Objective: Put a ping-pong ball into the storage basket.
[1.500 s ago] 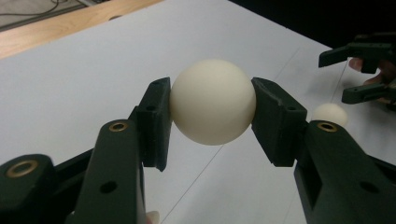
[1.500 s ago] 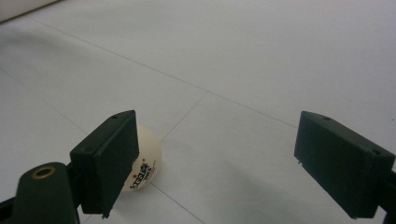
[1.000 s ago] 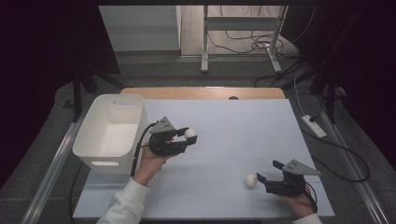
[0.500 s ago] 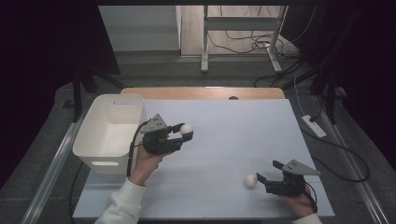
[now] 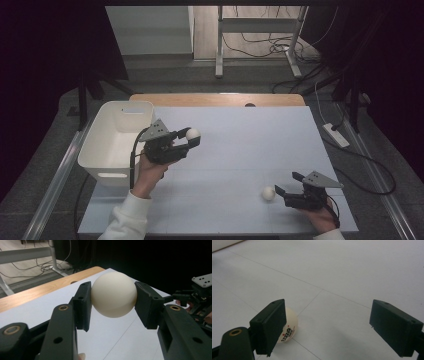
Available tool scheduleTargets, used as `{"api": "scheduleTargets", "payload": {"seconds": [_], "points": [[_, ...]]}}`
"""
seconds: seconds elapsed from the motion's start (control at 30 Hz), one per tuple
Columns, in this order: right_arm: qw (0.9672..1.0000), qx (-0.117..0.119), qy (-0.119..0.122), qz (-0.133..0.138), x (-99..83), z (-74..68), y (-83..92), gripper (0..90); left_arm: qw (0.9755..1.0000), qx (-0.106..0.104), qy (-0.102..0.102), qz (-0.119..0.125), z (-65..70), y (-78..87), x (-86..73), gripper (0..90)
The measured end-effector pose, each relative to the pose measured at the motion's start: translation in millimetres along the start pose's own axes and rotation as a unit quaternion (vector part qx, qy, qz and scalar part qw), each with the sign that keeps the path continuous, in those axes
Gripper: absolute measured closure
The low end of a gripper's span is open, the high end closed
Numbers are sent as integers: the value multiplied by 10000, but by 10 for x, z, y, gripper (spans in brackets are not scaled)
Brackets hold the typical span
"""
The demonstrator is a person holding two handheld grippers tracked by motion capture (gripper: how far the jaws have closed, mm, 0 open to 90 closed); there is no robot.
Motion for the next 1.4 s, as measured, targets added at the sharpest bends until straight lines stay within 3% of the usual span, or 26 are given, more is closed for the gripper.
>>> {"api": "scheduleTargets", "payload": {"seconds": [0.6,1.07,1.4], "points": [[10000,-9,26,7,0,-3,-1,141,9997,123,20,231,-66,188,76,507],[10000,-53,53,9,-2,8,-2,142,9981,278,44,553,-132,441,177,507],[10000,-59,66,10,-3,8,-2,143,9973,394,96,616,-190,503,194,507]]}}
Point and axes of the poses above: each handheld gripper's, and its own axes: y roughly backward along the jaws, x roughly out of its top, z roughly to its right, the point moved 9 cm from there along -y, roughly forward along the jaws, and after that the axes turned 9 degrees about -z, right-handed, at the moved point
